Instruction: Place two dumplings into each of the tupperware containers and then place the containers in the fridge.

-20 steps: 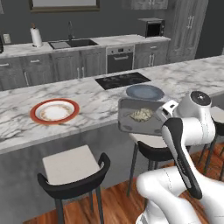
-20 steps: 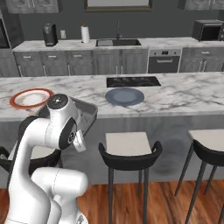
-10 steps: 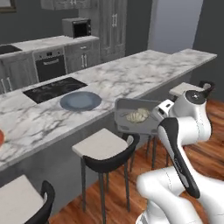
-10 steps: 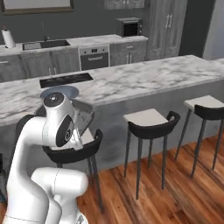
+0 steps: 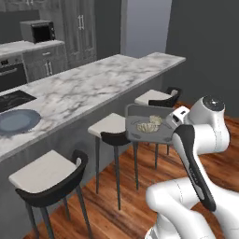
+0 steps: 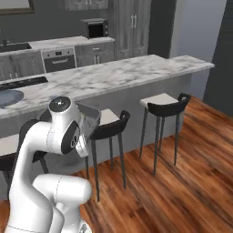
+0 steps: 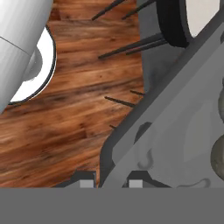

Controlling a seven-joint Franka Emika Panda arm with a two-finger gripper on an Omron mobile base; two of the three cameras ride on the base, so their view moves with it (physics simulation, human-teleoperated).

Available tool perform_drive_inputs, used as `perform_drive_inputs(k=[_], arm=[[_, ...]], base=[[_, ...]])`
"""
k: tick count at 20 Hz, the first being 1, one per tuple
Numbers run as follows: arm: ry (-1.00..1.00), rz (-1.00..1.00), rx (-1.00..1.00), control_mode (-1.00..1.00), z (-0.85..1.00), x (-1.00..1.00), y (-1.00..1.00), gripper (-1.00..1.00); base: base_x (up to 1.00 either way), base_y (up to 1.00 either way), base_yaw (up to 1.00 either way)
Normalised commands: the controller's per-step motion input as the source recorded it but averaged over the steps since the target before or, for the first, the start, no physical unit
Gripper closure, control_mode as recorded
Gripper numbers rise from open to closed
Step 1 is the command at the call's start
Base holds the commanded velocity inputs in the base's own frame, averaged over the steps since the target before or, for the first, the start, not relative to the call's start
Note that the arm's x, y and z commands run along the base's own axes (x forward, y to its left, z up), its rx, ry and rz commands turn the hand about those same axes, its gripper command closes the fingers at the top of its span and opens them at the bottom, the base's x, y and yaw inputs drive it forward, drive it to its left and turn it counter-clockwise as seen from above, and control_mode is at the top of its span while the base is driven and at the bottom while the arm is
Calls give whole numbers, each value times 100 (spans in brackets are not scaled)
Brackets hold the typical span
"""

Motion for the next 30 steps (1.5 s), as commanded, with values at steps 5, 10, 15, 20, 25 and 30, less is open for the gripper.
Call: perform_drive_inputs(k=[5, 10, 15, 20, 25, 30], arm=[[0, 0, 0, 100, 0, 0, 0, 100], [0, 0, 0, 100, 0, 0, 0, 100], [0, 0, 0, 100, 0, 0, 0, 100], [0, 0, 0, 100, 0, 0, 0, 100], [0, 0, 0, 100, 0, 0, 0, 100], [0, 0, 0, 100, 0, 0, 0, 100]], base=[[15, -54, -38], [15, -26, -35], [29, -50, -38], [65, -69, -43], [78, -57, -48], [83, -55, -32]])
